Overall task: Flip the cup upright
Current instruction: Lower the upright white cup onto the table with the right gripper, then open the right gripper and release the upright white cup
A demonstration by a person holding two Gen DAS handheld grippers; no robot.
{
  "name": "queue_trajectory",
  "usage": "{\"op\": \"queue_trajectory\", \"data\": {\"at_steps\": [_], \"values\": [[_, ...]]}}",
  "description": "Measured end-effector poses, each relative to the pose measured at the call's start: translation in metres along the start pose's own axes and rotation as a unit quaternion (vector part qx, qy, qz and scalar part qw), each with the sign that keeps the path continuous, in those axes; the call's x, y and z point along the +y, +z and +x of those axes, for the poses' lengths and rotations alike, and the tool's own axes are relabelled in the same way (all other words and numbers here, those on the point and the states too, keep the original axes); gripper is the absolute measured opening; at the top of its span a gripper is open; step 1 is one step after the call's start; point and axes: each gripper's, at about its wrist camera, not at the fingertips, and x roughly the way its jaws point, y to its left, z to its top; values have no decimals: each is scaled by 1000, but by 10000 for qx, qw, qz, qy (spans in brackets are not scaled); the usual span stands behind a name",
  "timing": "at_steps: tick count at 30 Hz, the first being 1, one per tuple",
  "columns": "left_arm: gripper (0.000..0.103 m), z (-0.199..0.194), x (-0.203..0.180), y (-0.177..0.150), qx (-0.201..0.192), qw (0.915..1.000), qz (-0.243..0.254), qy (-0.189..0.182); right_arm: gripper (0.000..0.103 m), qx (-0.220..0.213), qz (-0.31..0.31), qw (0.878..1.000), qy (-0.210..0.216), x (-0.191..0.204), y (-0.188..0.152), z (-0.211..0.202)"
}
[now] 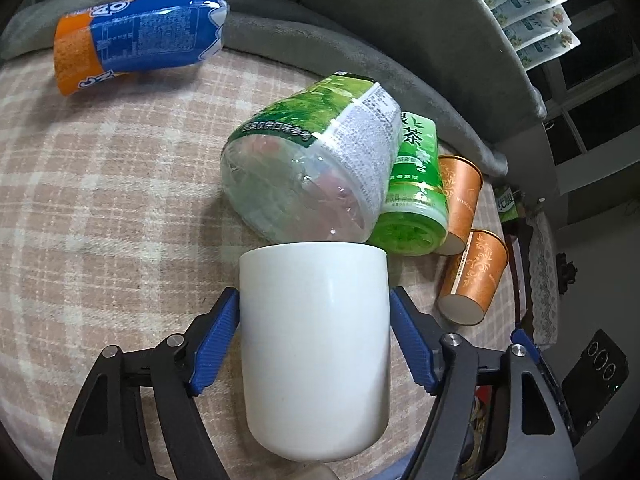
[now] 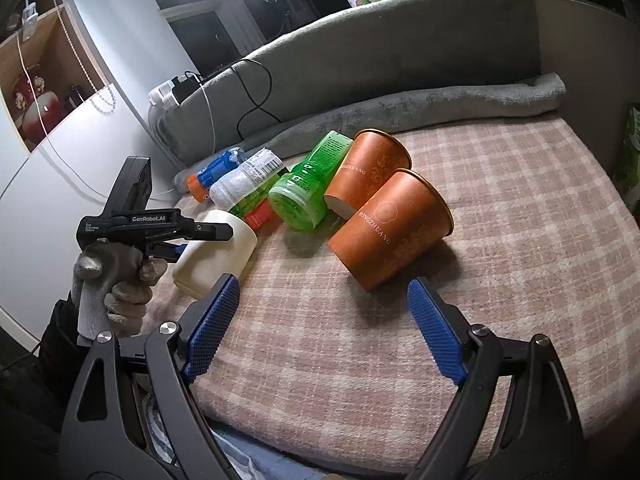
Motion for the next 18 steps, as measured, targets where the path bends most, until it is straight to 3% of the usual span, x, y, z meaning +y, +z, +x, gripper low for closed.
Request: {"op": "queue_trajectory", "data": {"at_steps": [18], "values": [[74,-26,-48,-30,-765,9927,866,347,89,-31,16,10000,-62,2,1,2]]}}
